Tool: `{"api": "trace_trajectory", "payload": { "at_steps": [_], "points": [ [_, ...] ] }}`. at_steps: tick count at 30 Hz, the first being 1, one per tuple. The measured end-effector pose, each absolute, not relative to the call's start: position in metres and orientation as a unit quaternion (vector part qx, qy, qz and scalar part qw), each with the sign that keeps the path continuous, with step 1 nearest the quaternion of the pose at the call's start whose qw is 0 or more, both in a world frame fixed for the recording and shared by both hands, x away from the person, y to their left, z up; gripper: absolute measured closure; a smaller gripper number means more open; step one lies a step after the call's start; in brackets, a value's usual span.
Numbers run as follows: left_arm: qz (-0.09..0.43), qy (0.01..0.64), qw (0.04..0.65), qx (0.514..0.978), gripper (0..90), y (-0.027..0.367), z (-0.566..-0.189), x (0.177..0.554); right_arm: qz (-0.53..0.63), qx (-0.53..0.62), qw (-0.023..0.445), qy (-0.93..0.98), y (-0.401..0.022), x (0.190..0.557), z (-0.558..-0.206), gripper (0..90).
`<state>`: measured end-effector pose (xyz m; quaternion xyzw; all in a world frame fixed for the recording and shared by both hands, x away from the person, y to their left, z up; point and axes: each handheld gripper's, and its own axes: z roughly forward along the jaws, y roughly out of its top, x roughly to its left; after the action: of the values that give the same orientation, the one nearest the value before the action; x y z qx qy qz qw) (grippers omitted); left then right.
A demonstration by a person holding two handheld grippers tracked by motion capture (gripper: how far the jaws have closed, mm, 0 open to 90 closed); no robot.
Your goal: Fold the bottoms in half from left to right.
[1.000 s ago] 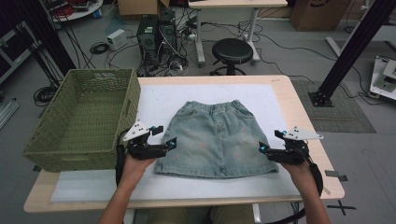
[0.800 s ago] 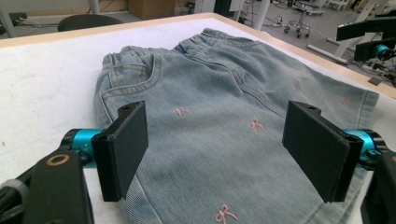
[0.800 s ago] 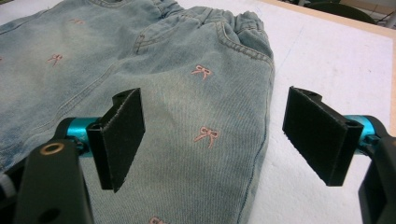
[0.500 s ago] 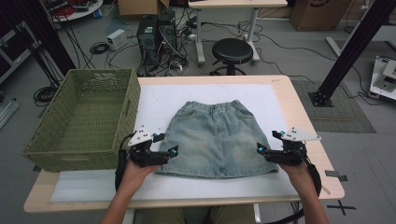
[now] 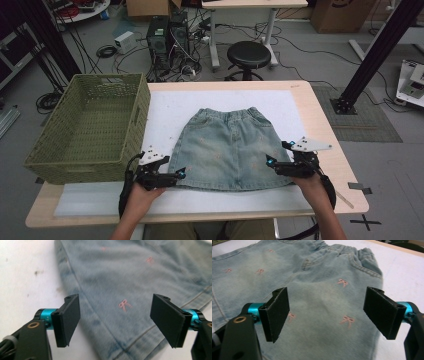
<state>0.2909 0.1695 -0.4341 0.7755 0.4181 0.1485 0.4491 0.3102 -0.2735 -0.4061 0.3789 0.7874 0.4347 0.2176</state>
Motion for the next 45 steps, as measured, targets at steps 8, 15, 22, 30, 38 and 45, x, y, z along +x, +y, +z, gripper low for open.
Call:
{"api": "trace_trajectory", "payload": {
  "at_steps": [8, 15, 22, 30, 38, 45],
  "points": [
    [0.142, 0.446, 0.415, 0.780, 33.8, 0.171, -0.445, 0.289, 0.437, 0.360, 0.203, 0.799, -0.251, 0.312, -0.403, 21.5],
    [0.154, 0.460, 0.405, 0.775, 43.2, 0.171, -0.451, 0.287, 0.438, 0.356, 0.185, 0.805, -0.232, 0.324, -0.404, 21.5],
    [0.164, 0.462, 0.407, 0.771, 62.2, 0.172, -0.452, 0.284, 0.433, 0.342, 0.157, 0.819, -0.203, 0.347, -0.403, 21.6],
    [0.147, 0.454, 0.416, 0.774, 83.8, 0.174, -0.452, 0.285, 0.435, 0.321, 0.134, 0.831, -0.167, 0.376, -0.399, 21.5],
    [0.136, 0.453, 0.433, 0.767, 85.3, 0.177, -0.452, 0.285, 0.444, 0.304, 0.132, 0.833, -0.133, 0.398, -0.392, 21.6],
    [0.130, 0.453, 0.440, 0.764, 85.8, 0.179, -0.452, 0.283, 0.436, 0.299, 0.127, 0.839, -0.108, 0.415, -0.395, 22.0]
  ]
}}
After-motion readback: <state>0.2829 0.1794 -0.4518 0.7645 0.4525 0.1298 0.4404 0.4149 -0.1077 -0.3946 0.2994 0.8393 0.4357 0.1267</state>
